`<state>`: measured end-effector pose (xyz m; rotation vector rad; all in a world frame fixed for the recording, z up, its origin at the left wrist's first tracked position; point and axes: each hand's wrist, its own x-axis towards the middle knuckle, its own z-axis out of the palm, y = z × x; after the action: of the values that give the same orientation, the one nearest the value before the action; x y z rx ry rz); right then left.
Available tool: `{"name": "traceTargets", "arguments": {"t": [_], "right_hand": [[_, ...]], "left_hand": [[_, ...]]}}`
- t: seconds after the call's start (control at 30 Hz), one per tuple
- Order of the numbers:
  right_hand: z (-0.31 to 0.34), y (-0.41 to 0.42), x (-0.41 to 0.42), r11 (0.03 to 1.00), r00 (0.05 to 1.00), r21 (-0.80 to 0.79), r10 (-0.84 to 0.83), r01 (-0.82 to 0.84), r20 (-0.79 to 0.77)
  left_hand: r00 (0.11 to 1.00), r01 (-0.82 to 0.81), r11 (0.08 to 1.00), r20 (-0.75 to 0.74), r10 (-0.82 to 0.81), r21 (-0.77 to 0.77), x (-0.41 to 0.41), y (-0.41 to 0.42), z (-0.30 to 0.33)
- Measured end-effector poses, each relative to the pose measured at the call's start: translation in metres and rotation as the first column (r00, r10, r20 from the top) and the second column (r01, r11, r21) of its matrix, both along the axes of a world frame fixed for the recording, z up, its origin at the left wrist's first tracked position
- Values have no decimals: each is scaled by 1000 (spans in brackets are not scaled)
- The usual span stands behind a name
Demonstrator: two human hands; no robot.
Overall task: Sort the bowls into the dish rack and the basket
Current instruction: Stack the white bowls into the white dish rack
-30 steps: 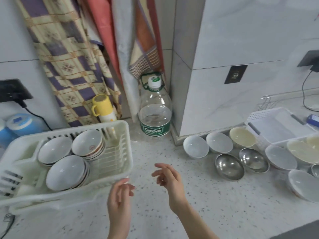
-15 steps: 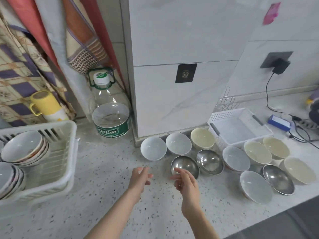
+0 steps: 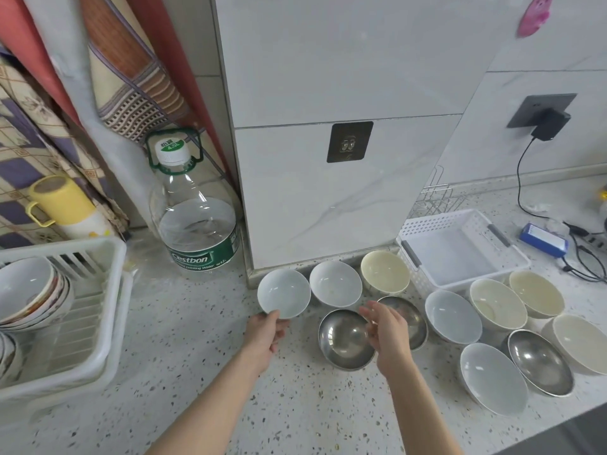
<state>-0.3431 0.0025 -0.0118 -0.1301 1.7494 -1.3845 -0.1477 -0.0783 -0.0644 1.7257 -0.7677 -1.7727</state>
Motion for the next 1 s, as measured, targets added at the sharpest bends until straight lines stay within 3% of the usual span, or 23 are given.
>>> {"name": "traceTargets", "arguments": {"t": [0.13,0.23,0.3,0.57,0.77,1.0], "right_hand": [[-9,-16,-14,983,969,144,142,-114,-204],[-9,-26,-18,940,861,282,298,-191,-411],[-9,-35,-20,905,794,353,391,-239,-466],[-25,-66,-26,810,762,499,525,-309,-381],[-31,-74,-23,807,804,492,511,-327,-304],[-24,-75,-11,855,775,409,483,-317,-408]], "left_hand": [[1000,-19,1000,1,19,-10,-3,-4,-3],[998,-58,998,32,58,-8,2,-5,-3],[997,-65,998,47,65,1,9,-4,-1],[983,-126,989,-123,135,77,41,8,17],[995,-66,997,-70,68,41,54,17,33],[992,-100,995,-71,101,24,67,27,43]]}}
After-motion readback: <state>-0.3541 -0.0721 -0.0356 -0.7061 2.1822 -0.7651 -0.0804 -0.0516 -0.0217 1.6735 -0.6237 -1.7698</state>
